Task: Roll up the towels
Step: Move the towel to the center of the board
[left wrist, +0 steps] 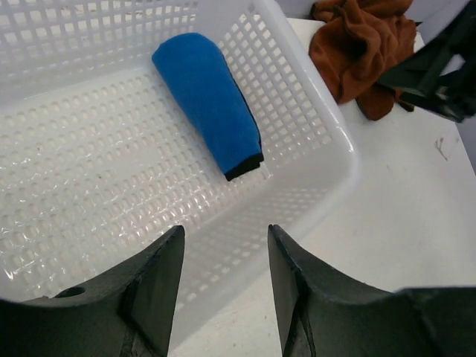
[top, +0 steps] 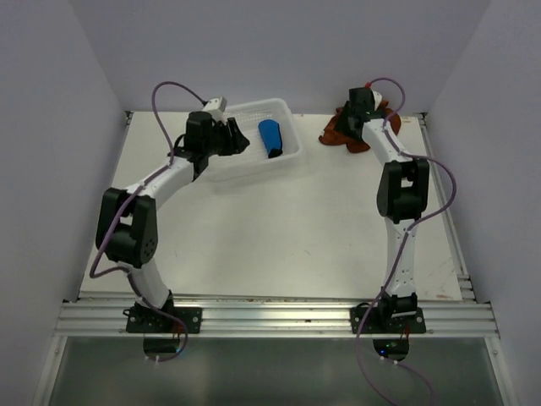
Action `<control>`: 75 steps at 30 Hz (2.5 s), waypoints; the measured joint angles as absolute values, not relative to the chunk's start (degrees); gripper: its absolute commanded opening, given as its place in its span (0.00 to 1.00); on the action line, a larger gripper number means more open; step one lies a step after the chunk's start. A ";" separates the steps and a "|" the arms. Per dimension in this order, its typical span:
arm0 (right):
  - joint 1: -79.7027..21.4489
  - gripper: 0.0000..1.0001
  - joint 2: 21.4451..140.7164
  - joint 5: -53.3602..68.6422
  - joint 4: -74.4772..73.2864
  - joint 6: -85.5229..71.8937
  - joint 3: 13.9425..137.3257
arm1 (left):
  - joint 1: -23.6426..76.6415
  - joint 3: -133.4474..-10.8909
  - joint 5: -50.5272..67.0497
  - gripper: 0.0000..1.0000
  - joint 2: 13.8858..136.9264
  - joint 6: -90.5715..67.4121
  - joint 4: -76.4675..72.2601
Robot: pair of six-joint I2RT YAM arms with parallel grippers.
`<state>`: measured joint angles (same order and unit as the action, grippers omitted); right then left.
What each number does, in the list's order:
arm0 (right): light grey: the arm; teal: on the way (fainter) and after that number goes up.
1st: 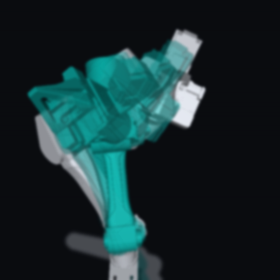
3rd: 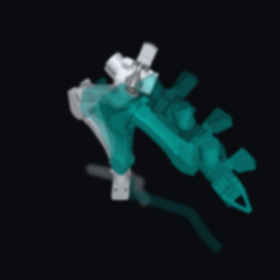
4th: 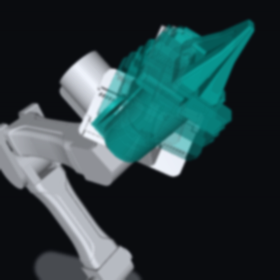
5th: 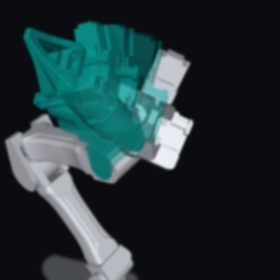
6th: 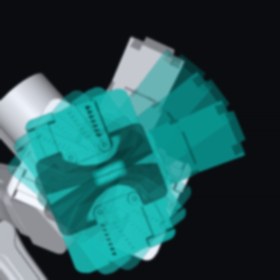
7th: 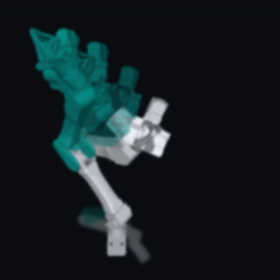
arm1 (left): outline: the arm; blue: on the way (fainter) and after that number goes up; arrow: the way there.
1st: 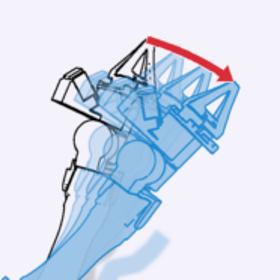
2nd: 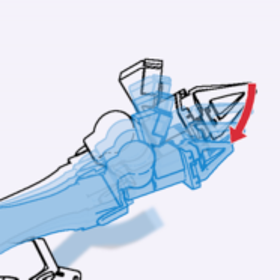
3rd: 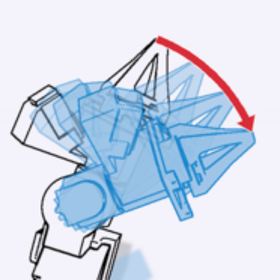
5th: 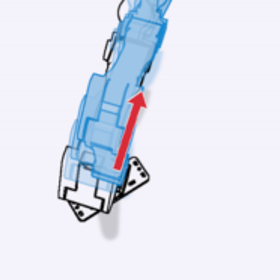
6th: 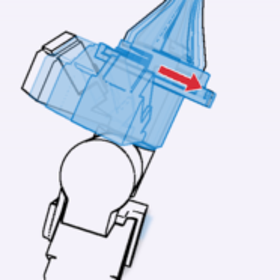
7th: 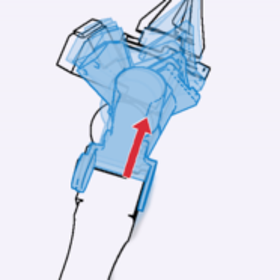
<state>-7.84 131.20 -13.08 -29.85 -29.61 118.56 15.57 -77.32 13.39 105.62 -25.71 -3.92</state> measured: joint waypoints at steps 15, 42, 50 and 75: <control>-2.76 0.24 149.14 -14.00 -32.45 -31.46 134.04 | 23.42 -53.19 19.14 0.48 86.78 -23.73 -7.94; -38.44 0.24 90.85 -5.98 -24.40 -35.03 63.42 | 27.07 -30.00 9.50 0.52 60.40 -29.54 -2.61; -40.14 0.55 79.07 -2.20 -26.44 -35.57 60.07 | 27.14 -23.57 10.28 0.52 50.78 -33.58 -1.21; -55.44 0.43 83.90 -9.69 -24.67 -22.39 51.27 | 29.41 -11.31 10.46 0.43 48.03 -41.60 -5.26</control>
